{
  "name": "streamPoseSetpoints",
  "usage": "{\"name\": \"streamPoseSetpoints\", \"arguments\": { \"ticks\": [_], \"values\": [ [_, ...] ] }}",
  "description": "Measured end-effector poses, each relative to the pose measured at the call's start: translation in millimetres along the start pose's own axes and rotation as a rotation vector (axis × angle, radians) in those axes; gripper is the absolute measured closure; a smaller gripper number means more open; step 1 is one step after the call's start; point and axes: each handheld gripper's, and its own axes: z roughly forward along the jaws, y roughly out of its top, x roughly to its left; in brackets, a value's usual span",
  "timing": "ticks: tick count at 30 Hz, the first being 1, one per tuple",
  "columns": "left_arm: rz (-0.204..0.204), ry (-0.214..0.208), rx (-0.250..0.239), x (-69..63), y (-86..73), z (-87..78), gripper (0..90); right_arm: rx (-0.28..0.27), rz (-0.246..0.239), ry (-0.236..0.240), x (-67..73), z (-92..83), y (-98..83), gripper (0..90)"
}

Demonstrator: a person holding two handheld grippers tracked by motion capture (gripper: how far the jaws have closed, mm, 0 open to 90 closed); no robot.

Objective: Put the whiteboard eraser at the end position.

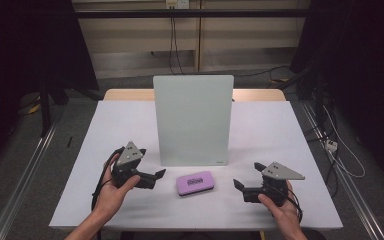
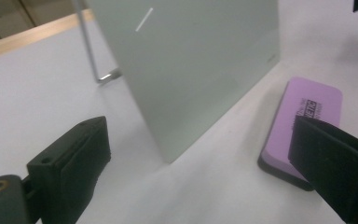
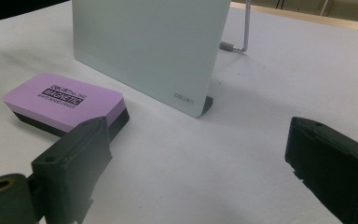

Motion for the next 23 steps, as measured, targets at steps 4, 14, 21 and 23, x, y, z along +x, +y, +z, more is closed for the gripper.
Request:
{"name": "streamPoseSetpoints", "arguments": {
  "ticks": [4, 14, 21, 23],
  "values": [
    [-0.020, 0.030, -0.019, 1.2, -7.2, -12.5, 5.7, 0.000, 0.002, -0.001, 0.0, -0.2, -0.2, 6.6],
    [-0.081, 0.055, -0.046, 0.6, -38.4, -23.7, 6.2, 0.001, -0.002, 0.001, 0.4, -0.5, -0.3, 6.6],
    [-0.117, 0.073, -0.071, 8.2, -42.5, -25.7, 5.4, 0.003, 0.005, -0.005, -2.2, 0.2, -0.4, 6.6],
    [-0.127, 0.079, -0.069, 8.9, -43.4, -24.8, 5.4, 0.005, 0.005, -0.005, -2.0, 0.6, -0.4, 6.6]
  ]
}}
